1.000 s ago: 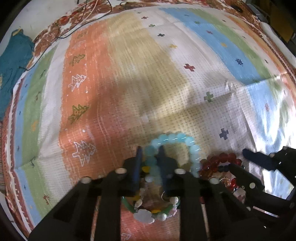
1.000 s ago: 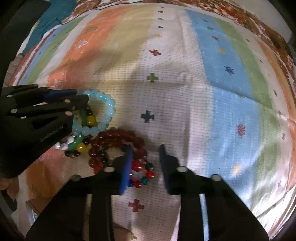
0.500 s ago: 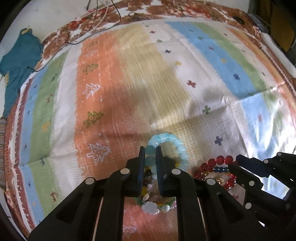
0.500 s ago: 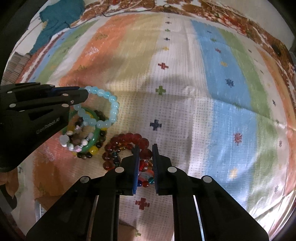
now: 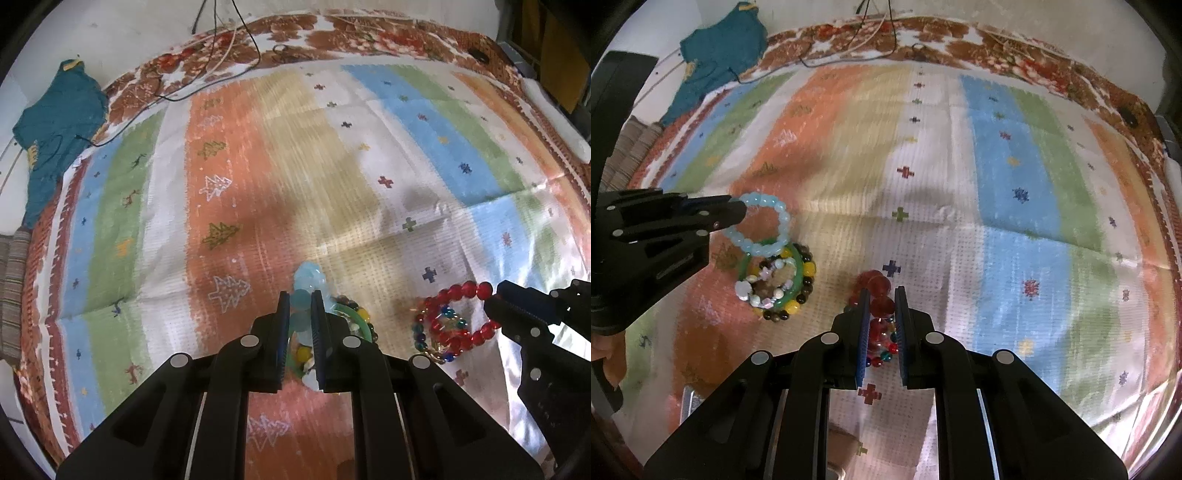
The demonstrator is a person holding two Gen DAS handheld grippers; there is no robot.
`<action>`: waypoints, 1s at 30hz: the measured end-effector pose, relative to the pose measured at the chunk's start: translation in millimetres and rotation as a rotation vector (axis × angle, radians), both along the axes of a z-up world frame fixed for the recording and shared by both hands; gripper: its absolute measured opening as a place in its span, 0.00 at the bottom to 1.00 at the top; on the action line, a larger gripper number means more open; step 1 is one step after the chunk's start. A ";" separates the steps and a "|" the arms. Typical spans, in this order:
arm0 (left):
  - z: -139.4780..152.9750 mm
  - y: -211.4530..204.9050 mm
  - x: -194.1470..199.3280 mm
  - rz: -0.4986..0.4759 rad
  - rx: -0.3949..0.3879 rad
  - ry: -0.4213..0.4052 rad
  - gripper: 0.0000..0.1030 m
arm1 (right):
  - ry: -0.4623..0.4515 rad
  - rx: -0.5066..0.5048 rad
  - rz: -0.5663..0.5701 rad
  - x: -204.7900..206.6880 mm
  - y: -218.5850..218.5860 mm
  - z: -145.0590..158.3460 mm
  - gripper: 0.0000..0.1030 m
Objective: Organize jewelry
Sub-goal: 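Lift and carry both bracelets over the silver tin with both tools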
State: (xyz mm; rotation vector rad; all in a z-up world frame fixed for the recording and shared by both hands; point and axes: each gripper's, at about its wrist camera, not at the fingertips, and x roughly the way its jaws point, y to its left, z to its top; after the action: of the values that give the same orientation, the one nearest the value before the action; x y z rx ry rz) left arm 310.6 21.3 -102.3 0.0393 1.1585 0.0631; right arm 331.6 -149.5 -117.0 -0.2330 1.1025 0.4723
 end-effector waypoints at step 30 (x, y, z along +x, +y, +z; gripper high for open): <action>58.8 3.9 -78.3 0.024 -0.052 -0.105 0.11 | -0.105 0.066 0.020 -49.6 -12.5 46.6 0.14</action>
State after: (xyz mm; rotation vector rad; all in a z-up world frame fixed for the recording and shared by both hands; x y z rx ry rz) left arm 232.3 25.2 -43.5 -0.0234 1.0555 0.0559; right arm 282.0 -162.0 -70.4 -0.2088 0.9810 0.5077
